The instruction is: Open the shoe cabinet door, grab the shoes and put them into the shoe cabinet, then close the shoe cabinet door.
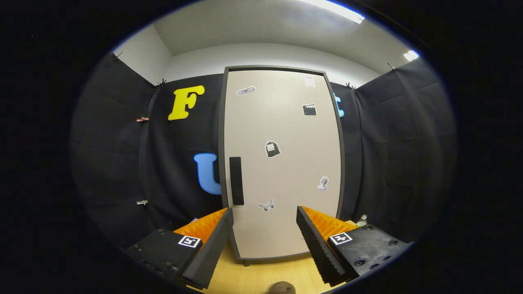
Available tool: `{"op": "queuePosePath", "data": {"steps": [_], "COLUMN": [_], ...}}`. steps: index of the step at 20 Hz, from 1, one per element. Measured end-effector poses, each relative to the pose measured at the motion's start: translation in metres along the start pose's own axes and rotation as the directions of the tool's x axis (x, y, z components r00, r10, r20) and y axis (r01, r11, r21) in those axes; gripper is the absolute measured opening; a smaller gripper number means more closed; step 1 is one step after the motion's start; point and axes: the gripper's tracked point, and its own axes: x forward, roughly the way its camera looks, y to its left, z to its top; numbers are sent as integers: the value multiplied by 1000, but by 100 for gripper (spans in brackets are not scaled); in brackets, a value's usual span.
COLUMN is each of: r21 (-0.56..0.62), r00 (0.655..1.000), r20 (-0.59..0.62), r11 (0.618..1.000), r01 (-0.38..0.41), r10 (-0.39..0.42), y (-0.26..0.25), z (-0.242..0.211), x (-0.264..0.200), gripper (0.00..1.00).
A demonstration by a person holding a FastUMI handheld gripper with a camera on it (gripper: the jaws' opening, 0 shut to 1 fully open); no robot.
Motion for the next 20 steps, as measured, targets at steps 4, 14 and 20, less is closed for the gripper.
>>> {"op": "queuePosePath", "data": {"steps": [4, 14, 20], "r21": [8, 15, 18], "r00": [999, 997, 999], "r20": [-22, -53, -48], "r11": [999, 998, 1000], "r01": [-45, -62, -15], "r10": [45, 63, 16], "y": [26, 63, 58], "z": [7, -1, -12], "x": [34, 131, 173], "gripper": [98, 98, 97]}}
